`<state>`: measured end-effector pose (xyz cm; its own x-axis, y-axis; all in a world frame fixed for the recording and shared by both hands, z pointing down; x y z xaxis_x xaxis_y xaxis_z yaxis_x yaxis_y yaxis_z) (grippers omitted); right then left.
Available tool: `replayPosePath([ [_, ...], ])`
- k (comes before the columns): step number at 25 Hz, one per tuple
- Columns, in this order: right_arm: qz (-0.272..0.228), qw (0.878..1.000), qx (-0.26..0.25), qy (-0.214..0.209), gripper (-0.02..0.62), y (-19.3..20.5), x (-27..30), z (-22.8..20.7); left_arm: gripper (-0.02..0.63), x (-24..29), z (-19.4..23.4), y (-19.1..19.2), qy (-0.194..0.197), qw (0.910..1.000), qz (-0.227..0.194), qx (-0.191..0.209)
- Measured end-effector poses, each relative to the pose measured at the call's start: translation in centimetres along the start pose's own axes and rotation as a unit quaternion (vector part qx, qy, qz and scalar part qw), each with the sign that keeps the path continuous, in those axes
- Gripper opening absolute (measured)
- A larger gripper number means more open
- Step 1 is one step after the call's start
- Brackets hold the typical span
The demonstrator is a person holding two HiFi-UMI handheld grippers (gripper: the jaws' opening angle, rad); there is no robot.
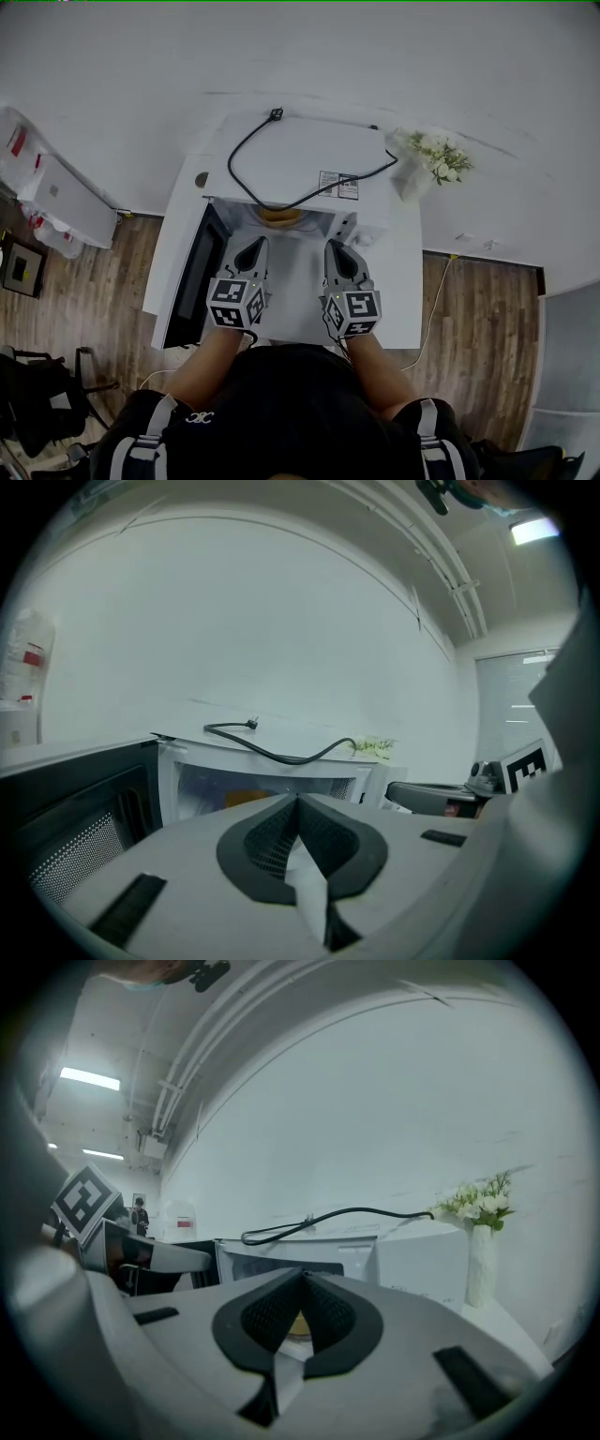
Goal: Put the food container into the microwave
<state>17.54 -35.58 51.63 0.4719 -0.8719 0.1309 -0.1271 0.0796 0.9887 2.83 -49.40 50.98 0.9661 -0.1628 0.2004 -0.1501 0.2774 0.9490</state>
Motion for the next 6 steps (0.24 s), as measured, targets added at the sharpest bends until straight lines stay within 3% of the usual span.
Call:
replayPosePath([
  [6, 0.005, 1.0, -0.01, -0.012, -0.003, 0.33, 0.54, 0.95, 0.003, -0.03, 0.39, 0.23, -0.001, 1.0, 0.003, -0.001],
])
Point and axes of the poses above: the fingertips, and each gripper's own axes: x forward along the fingers, z to its left, y out of its underside, the point moved 7 cm from there along -x, backward along the fingers, and after that the axes turned 12 degrees about y, right-handed, at the moved point
